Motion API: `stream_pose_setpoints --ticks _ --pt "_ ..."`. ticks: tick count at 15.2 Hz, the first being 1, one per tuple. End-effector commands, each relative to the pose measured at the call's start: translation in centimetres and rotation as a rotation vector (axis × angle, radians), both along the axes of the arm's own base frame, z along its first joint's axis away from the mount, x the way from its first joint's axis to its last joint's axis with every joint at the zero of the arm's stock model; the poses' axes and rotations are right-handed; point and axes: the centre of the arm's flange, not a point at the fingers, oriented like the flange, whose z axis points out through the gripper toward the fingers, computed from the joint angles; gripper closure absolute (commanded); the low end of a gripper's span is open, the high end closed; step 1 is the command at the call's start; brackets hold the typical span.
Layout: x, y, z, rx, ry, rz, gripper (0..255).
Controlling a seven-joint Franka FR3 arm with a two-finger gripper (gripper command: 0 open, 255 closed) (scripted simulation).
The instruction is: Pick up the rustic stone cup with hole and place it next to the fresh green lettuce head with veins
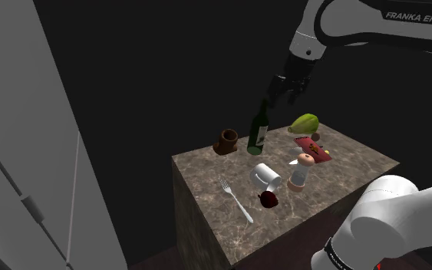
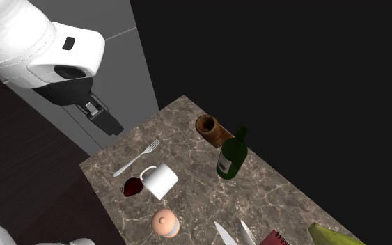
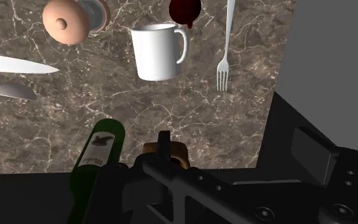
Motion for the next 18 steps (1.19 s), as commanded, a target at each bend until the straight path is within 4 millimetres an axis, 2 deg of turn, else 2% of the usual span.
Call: stream_pose_setpoints --ticks 1,18 --pt "0.0 0.0 0.0 0.0 0.0 0.0 0" --pt "16.0 -1.7 -15.6 -0.068 0.003 0.008 0"
